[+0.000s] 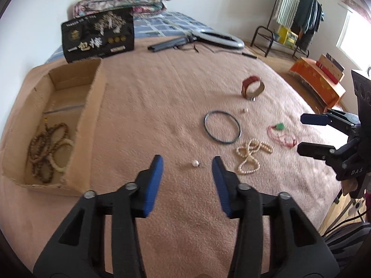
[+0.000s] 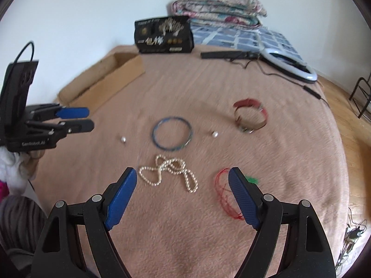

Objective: Organize jewelry
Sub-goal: 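Move both open tools back toward the pearls on the bed, then grasp white pearl pendant with left tool while right tool grasps pearl necklace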

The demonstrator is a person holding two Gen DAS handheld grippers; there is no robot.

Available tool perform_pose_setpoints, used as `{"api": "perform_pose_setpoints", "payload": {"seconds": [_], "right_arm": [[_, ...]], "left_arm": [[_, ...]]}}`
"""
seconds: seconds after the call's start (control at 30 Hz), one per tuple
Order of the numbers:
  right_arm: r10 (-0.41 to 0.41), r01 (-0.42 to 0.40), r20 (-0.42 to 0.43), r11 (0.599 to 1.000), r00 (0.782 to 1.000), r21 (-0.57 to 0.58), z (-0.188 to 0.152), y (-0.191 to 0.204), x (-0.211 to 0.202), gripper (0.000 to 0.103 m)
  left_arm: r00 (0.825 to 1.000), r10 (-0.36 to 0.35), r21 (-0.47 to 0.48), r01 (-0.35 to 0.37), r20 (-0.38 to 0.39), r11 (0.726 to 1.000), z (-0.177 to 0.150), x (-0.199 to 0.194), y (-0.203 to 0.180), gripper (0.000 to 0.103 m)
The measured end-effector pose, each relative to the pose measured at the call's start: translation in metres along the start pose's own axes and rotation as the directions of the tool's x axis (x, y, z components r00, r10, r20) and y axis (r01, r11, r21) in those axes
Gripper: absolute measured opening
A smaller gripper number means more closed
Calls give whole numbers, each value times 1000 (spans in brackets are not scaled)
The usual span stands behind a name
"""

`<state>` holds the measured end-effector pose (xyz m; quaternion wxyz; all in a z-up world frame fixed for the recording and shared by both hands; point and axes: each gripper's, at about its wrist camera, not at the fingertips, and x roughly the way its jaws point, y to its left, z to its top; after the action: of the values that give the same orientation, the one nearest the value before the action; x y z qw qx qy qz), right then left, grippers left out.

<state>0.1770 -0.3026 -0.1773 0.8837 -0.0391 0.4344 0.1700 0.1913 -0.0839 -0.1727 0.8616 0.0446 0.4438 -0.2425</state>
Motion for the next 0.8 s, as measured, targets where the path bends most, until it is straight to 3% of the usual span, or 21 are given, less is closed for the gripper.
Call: {"api": "perform_pose_setpoints", "payload": {"seconds": [0.2,0.8], "right_arm": [[11,-12,-36,1000,999,-15,-4,7,27,81],[57,-60,-116,998,992,-17,-3,10,78,81]], "left_arm": [[998,-30,9,31,-46,999,-5,25,-3,30],[992,-26,38,31,-124,999,-3,74,-4,15]]}}
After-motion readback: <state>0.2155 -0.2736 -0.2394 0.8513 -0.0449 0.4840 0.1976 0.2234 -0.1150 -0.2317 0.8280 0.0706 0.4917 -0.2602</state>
